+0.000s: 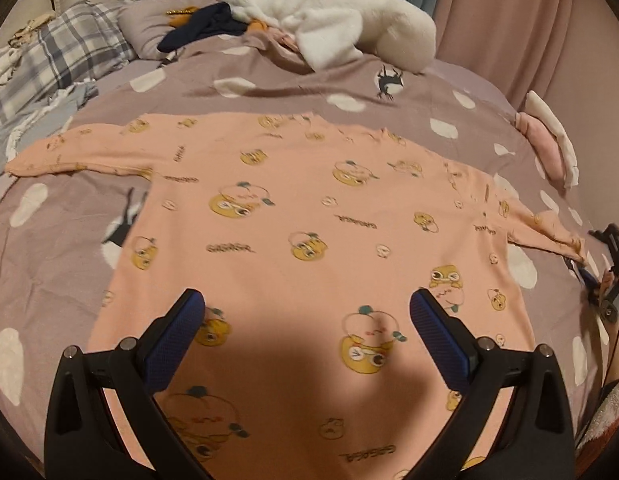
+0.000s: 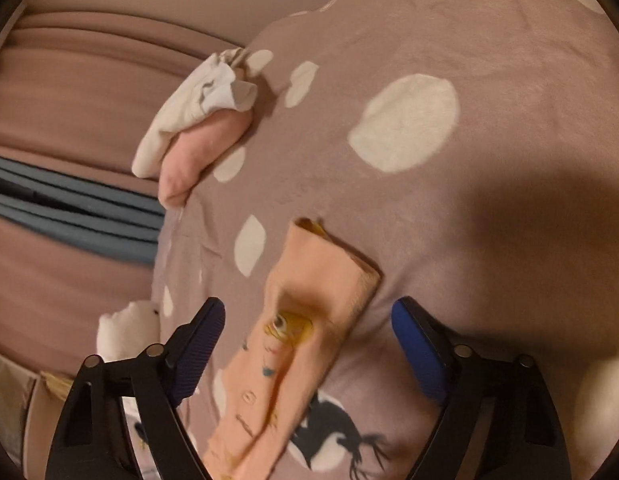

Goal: Fold small clothes
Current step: 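Grasp the cuff of one peach sleeve with the right gripper, then fold the held sleeve across the garment body and open the right gripper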

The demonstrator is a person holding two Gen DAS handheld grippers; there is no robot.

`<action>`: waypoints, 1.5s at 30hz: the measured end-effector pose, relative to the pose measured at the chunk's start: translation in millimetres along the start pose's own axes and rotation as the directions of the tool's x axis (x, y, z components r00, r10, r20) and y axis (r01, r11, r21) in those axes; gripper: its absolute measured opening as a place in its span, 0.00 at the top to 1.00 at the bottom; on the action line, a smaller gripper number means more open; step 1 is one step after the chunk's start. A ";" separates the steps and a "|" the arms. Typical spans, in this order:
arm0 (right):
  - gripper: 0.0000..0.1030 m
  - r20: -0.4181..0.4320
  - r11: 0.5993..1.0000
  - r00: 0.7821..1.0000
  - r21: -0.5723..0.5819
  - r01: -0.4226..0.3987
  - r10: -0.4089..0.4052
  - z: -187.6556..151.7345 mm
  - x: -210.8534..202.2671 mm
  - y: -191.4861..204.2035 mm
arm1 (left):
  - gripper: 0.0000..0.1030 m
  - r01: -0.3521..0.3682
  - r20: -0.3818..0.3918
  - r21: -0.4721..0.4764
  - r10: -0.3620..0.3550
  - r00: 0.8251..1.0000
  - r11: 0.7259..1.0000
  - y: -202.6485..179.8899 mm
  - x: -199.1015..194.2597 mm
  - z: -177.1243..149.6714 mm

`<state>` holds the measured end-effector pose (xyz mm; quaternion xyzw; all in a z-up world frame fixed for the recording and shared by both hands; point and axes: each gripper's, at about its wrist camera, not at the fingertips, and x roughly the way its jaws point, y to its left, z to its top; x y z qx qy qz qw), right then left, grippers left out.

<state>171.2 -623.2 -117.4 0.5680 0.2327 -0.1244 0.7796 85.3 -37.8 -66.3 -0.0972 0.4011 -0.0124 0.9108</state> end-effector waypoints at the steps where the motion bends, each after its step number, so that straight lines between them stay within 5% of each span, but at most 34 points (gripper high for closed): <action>1: 0.45 0.003 1.000 1.000 0.003 0.004 -0.004 1.6 0.9 -1.9 | 0.01 0.011 -0.006 -0.004 -0.011 1.000 1.000 -1.1 0.4 -0.2; 5: 0.88 -0.026 0.997 1.000 0.072 -0.005 0.007 11.2 12.0 -16.8 | 0.01 0.051 -0.015 0.020 -0.051 0.999 0.998 -10.0 -0.9 -1.0; 11: 0.90 0.009 0.996 0.998 0.053 -0.067 0.067 12.9 -9.3 -9.0 | 0.01 0.027 0.029 0.024 -0.028 0.999 0.999 -7.7 -12.4 1.2; 19: 0.90 -0.023 0.964 0.991 -0.231 -0.133 0.132 -25.3 -49.1 116.1 | 0.01 0.029 0.054 -0.030 -0.027 0.998 0.999 25.8 -45.5 12.1; 23: 0.90 -0.077 0.923 0.989 -0.357 -0.145 0.125 -73.8 -47.6 175.2 | 0.01 0.032 0.085 -0.159 -0.019 0.996 0.987 76.1 -68.5 20.0; 28: 0.90 -0.198 0.874 0.972 -0.442 -0.205 0.128 -161.4 -23.1 224.9 | 0.01 -0.059 0.134 -0.114 0.074 0.988 0.992 118.9 -98.0 26.2; 33: 0.90 -0.323 0.814 0.942 -0.522 -0.256 0.089 -249.6 9.8 264.0 | 0.01 -0.067 0.167 -0.156 0.093 0.982 0.986 170.2 -120.3 25.9; 38: 0.90 -0.409 0.785 0.912 -0.560 -0.265 0.017 -325.3 42.1 276.2 | 0.01 -0.150 0.108 -0.228 0.178 0.978 0.962 212.1 -118.2 23.2; 45: 0.90 -0.447 0.707 0.882 -0.672 -0.221 -0.149 -420.5 66.1 262.6 | 0.01 -0.125 0.116 -0.300 0.166 0.979 0.946 245.4 -132.1 18.0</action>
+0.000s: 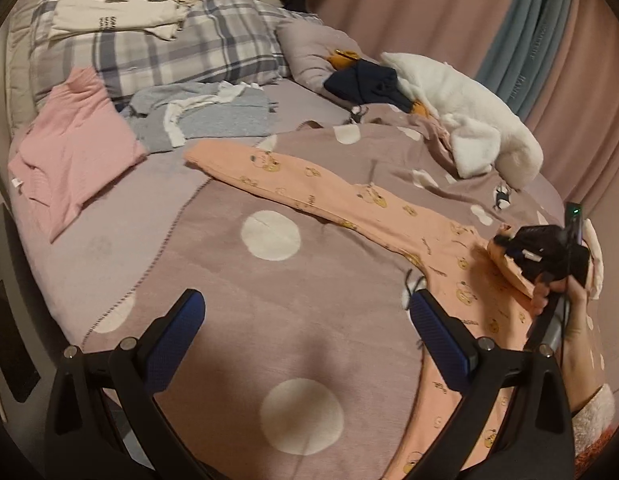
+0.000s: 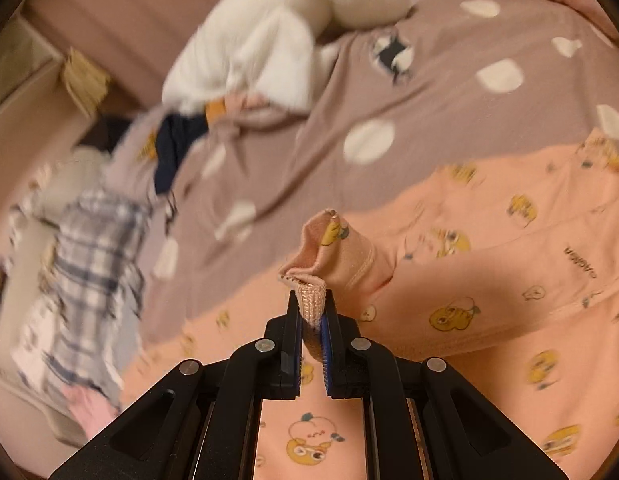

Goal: Fold small clothes
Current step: 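Fold the held sleeve across the garment body and open the right gripper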

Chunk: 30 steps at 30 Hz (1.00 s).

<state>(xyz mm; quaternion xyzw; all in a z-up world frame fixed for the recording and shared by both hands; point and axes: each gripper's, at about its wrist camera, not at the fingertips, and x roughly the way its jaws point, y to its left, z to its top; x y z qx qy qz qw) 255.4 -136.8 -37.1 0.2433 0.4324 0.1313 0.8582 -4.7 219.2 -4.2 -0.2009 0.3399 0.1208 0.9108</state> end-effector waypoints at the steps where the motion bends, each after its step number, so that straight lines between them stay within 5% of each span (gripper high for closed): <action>1: 0.90 -0.011 1.000 1.000 -0.008 0.009 -0.009 -3.2 5.4 2.7 | 0.01 -0.002 0.001 -0.003 0.002 1.000 1.000 1.7 -0.6 0.0; 10: 0.88 -0.088 0.993 0.995 -0.116 0.032 -0.042 -24.1 19.8 27.0 | 0.01 0.006 -0.019 -0.013 -0.006 1.000 1.000 4.3 3.1 1.2; 19: 0.87 -0.124 0.991 0.992 -0.126 -0.034 0.019 -31.2 23.3 39.7 | 0.01 -0.007 -0.043 -0.002 0.006 0.999 1.000 -1.0 8.2 -1.3; 21: 0.82 -0.159 0.992 0.985 -0.100 -0.077 0.061 -31.2 26.1 39.0 | 0.01 -0.005 -0.041 -0.002 0.005 0.999 1.000 -1.2 8.6 -1.3; 23: 0.56 -0.210 0.987 0.970 -0.068 -0.142 0.125 -31.8 28.7 40.0 | 0.01 0.000 -0.049 -0.009 -0.001 0.999 1.000 -0.5 9.9 -1.2; 24: 0.51 -0.257 0.980 0.950 -0.045 -0.195 0.177 -33.0 31.0 42.3 | 0.01 0.001 -0.052 -0.011 -0.002 0.999 1.000 -0.2 10.5 -1.1; 26: 0.49 -0.273 0.972 0.938 -0.042 -0.232 0.212 -33.9 28.2 48.6 | 0.01 -0.005 -0.054 -0.011 0.004 0.999 1.000 0.5 11.3 -1.2; 30: 0.49 -0.192 0.963 0.965 -0.164 -0.212 0.180 -34.0 4.7 67.0 | 0.01 -0.010 -0.053 -0.020 0.009 0.999 1.000 6.0 12.8 0.0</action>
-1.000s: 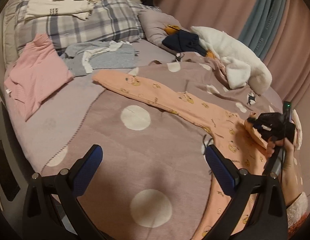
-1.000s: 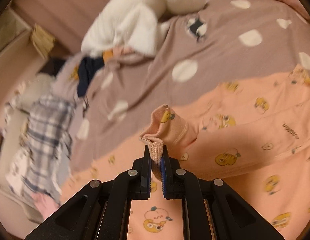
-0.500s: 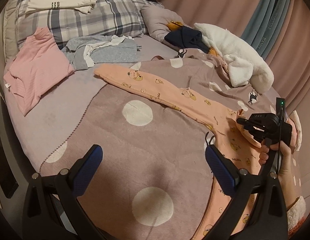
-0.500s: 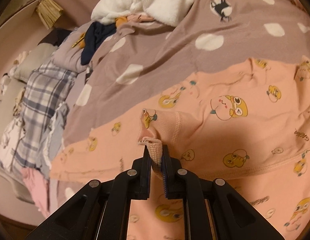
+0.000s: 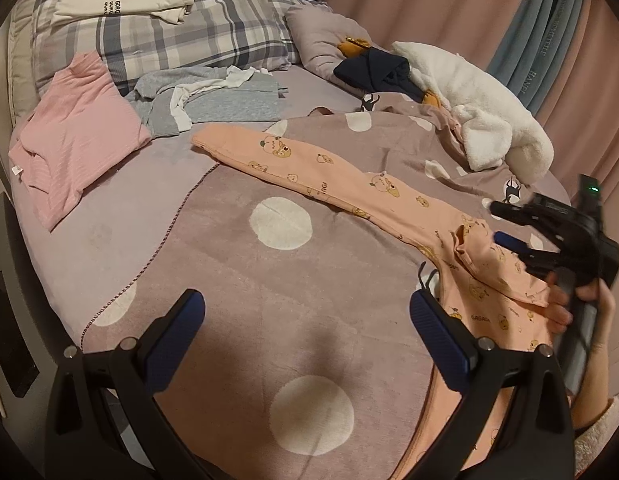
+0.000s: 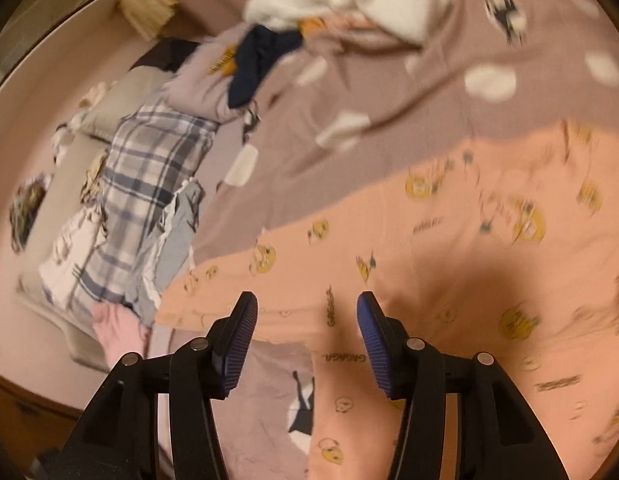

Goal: Fold small clothes
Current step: 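Fold the held sleeve across the garment body and open the right gripper, then grasp the cuff of the other sleeve with the left gripper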

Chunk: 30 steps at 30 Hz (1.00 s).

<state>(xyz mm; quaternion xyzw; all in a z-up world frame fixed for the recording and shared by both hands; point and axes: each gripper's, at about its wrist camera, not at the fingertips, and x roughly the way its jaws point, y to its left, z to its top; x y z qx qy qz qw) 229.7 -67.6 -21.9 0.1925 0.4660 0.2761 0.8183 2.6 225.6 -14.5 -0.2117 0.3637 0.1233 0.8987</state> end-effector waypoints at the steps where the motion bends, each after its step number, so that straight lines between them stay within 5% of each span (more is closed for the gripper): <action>1: 0.49 0.004 1.000 1.000 -0.005 -0.014 0.014 -1.1 -5.8 1.4 | 0.01 0.005 0.001 -0.005 -0.005 1.000 1.000 2.7 1.3 1.3; 6: 0.48 0.055 0.999 0.998 0.014 -0.032 0.031 -26.3 -55.6 -16.1 | 0.01 0.026 0.048 0.030 -0.028 0.998 0.999 13.1 6.8 13.9; 11: 0.30 0.203 0.976 0.957 -0.029 0.217 -0.207 -58.9 -129.1 -50.9 | 0.01 -0.021 0.207 0.052 0.010 0.978 0.998 22.7 3.6 16.5; 14: 0.19 0.280 0.901 0.864 0.012 0.433 -0.419 -83.9 -166.4 -76.3 | 0.01 -0.011 0.194 0.000 0.011 0.981 1.000 28.1 18.8 20.4; 15: 0.19 0.295 0.844 0.797 0.073 0.532 -0.528 -96.8 -177.4 -89.6 | 0.01 -0.001 0.176 -0.014 0.003 0.984 1.000 28.7 29.3 22.9; 17: 0.16 0.325 0.811 0.749 0.122 0.573 -0.578 -118.7 -190.0 -107.9 | 0.01 -0.034 0.147 -0.018 0.036 0.989 0.999 25.6 43.5 24.6; 20: 0.08 0.325 0.851 0.788 0.141 0.507 -0.523 -144.8 -195.9 -131.3 | 0.01 -0.092 0.149 -0.006 0.092 0.985 0.996 19.2 58.7 23.7; 24: 0.06 0.367 0.822 0.741 0.153 0.549 -0.563 -164.2 -192.3 -143.7 | 0.01 0.014 0.123 -0.021 -0.012 0.992 1.000 19.9 77.6 24.1; 27: 0.06 0.318 0.767 0.703 0.162 0.621 -0.636 -165.4 -186.6 -149.2 | 0.01 0.055 0.127 -0.071 -0.046 0.991 0.996 31.2 87.7 32.3; 30: 0.06 0.300 0.768 0.711 0.164 0.619 -0.636 -171.0 -191.6 -159.2 | 0.01 0.088 0.101 -0.114 -0.077 0.992 0.990 53.0 99.4 46.1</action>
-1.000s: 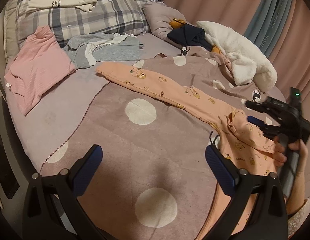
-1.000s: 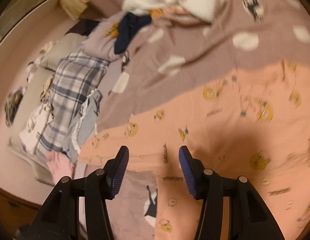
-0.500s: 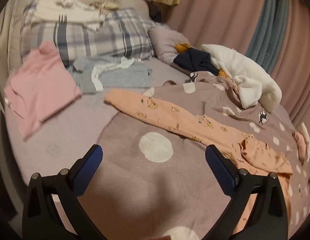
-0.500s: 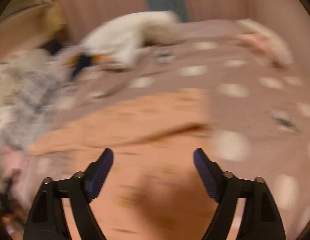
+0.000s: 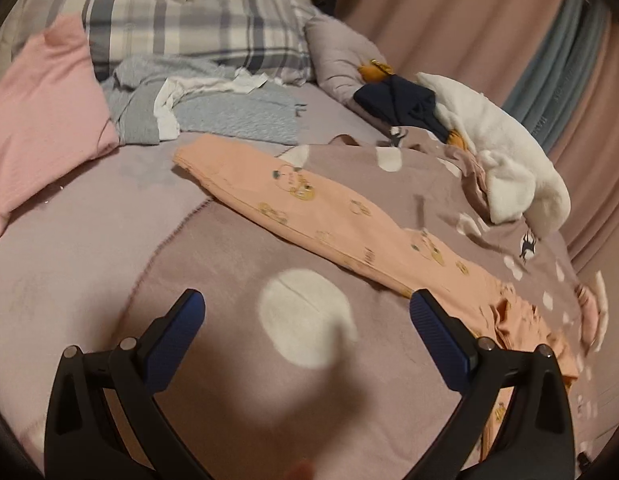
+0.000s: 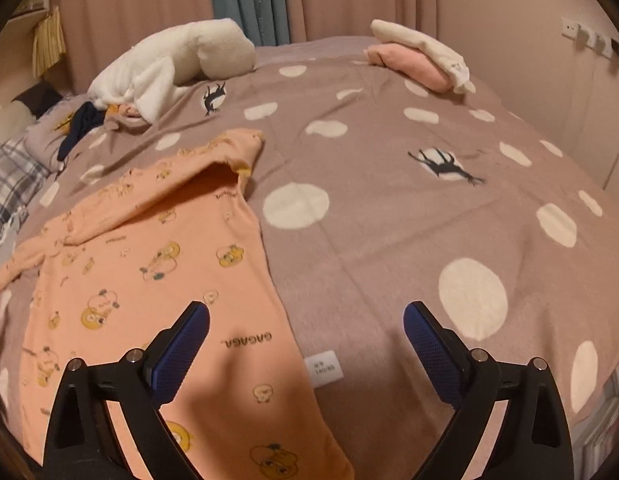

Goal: Fold small clothes
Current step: 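Grasp the cuff of the other sleeve with the left gripper, then fold the held sleeve across the garment body and open the left gripper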

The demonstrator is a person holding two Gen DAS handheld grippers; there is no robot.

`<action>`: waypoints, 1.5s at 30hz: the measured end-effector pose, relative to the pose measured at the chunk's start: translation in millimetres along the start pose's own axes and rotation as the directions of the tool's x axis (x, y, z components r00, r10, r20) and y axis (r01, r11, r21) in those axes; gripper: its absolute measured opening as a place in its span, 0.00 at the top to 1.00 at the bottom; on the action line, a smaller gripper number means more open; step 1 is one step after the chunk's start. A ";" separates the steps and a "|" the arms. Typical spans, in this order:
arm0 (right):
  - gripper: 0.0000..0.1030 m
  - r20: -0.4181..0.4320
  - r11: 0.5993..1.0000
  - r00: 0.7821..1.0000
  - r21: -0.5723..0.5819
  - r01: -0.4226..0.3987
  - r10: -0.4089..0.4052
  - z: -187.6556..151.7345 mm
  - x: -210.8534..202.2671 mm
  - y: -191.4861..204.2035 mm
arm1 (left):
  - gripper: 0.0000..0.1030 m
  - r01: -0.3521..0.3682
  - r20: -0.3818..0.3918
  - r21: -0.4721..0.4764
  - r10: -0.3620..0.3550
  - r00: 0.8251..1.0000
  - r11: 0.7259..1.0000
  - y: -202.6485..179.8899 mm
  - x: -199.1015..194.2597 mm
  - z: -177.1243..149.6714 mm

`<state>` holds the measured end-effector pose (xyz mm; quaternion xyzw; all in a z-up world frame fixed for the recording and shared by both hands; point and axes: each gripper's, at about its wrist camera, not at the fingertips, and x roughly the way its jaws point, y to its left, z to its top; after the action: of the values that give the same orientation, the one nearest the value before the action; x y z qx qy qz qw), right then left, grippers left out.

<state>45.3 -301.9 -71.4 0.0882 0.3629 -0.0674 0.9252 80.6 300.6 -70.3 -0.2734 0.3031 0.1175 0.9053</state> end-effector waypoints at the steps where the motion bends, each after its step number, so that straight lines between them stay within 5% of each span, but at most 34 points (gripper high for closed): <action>1: 0.06 -0.002 1.000 1.000 0.007 -0.003 0.003 -1.8 -0.2 -3.7 | 0.01 0.012 -0.001 -0.031 -0.012 1.000 0.999 11.0 2.7 5.0; 3: 0.06 -0.009 1.000 1.000 0.027 0.005 -0.005 -2.7 4.5 -3.0 | 0.01 0.051 -0.029 -0.147 -0.055 0.998 0.988 35.2 11.9 13.4; 6: 0.06 -0.025 0.999 0.999 0.038 0.031 -0.030 -4.9 10.3 1.0 | 0.01 0.147 -0.031 -0.324 -0.166 0.986 0.935 66.0 22.4 28.2; 14: 0.06 -0.057 0.997 0.996 -0.046 0.066 -0.068 -6.7 33.3 38.9 | 0.01 0.166 -0.077 -0.420 -0.218 0.973 0.892 78.3 54.9 66.9; 20: 0.06 -0.082 0.994 0.992 0.033 0.104 -0.101 -6.5 42.8 32.9 | 0.04 0.238 -0.023 -0.538 -0.296 0.955 0.809 99.0 71.7 87.6; 23: 0.06 -0.106 0.989 0.992 0.122 0.083 -0.070 -5.3 47.5 22.6 | 0.22 0.235 -0.013 -0.572 -0.295 0.955 0.786 107.7 73.0 90.8; 26: 0.06 -0.104 0.979 0.992 0.184 0.088 -0.070 -5.7 49.5 16.2 | 0.51 0.249 0.020 -0.604 -0.299 0.954 0.757 121.9 75.1 86.4; 27: 0.06 -0.102 0.980 0.992 0.173 0.095 -0.078 -6.8 48.9 18.0 | 0.69 0.232 0.002 -0.614 -0.293 0.956 0.754 127.7 77.7 84.3; 28: 0.06 -0.104 0.982 0.991 0.156 0.102 -0.086 -7.4 49.2 20.3 | 0.88 0.195 -0.031 -0.623 -0.273 0.961 0.758 131.6 80.8 82.5; 29: 0.06 -0.107 0.985 0.989 0.132 0.113 -0.099 -8.5 49.1 23.5 | 0.94 0.170 -0.051 -0.627 -0.258 0.965 0.760 134.4 82.8 80.8; 32: 0.06 -0.103 0.985 0.985 0.081 0.149 -0.141 -10.9 50.3 31.0 | 0.93 0.176 -0.039 -0.627 -0.255 0.966 0.759 135.9 82.4 79.3; 40: 0.06 -0.104 0.986 0.984 0.068 0.152 -0.145 -9.9 51.5 29.2 | 0.95 0.093 -0.026 -0.476 -0.120 0.992 0.875 110.6 68.3 89.3; 45: 0.06 -0.099 0.985 0.983 0.058 0.162 -0.156 -10.8 52.1 31.9 | 0.96 0.058 -0.011 -0.410 -0.068 0.998 0.910 95.6 60.0 91.1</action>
<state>82.1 -271.7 -111.1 0.0927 0.4097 -0.1487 0.8953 135.9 433.7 -86.8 -0.4681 0.2738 0.1457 0.8274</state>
